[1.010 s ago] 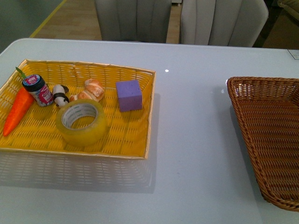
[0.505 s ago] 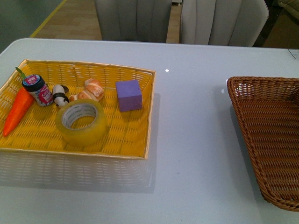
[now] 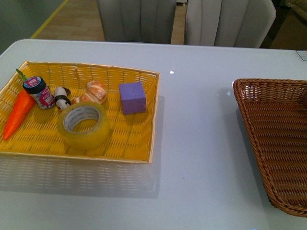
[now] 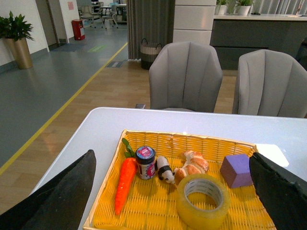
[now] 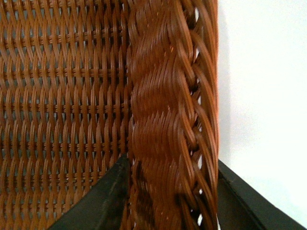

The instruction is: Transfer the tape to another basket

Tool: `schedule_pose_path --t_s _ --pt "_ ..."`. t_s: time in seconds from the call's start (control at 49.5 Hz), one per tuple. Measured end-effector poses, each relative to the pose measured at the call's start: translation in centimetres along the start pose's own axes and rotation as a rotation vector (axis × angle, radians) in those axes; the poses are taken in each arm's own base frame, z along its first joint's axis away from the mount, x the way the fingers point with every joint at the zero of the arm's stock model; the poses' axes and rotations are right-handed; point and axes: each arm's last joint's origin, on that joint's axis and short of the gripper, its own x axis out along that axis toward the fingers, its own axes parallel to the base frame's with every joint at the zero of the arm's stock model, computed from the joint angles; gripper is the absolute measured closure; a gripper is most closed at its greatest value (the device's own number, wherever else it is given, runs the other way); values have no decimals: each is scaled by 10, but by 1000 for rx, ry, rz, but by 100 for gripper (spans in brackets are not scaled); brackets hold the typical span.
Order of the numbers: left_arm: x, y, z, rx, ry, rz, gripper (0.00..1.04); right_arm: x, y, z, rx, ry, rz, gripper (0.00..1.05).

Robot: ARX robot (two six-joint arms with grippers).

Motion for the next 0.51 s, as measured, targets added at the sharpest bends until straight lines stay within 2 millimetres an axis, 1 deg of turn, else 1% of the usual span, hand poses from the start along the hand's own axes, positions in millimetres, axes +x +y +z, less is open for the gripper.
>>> schedule_pose_path --t_s 0.02,0.101,0.162,0.222,0.343,0.424,0.505 --pt "0 0 0 0 0 0 9 0 1 -1 9 5 10 62" --pt "0 0 0 0 0 0 9 -1 5 -3 34 17 34 78" --pt "0 0 0 0 0 0 9 -5 11 -2 64 19 68 91" --pt "0 0 0 0 0 0 9 -8 20 1 83 10 98 99" --pt "0 0 0 0 0 0 9 -15 45 9 98 -7 145 100" --pt "0 0 0 0 0 0 9 -15 61 10 103 -7 169 100" --pt "0 0 0 0 0 0 9 -15 83 11 97 -3 200 100"
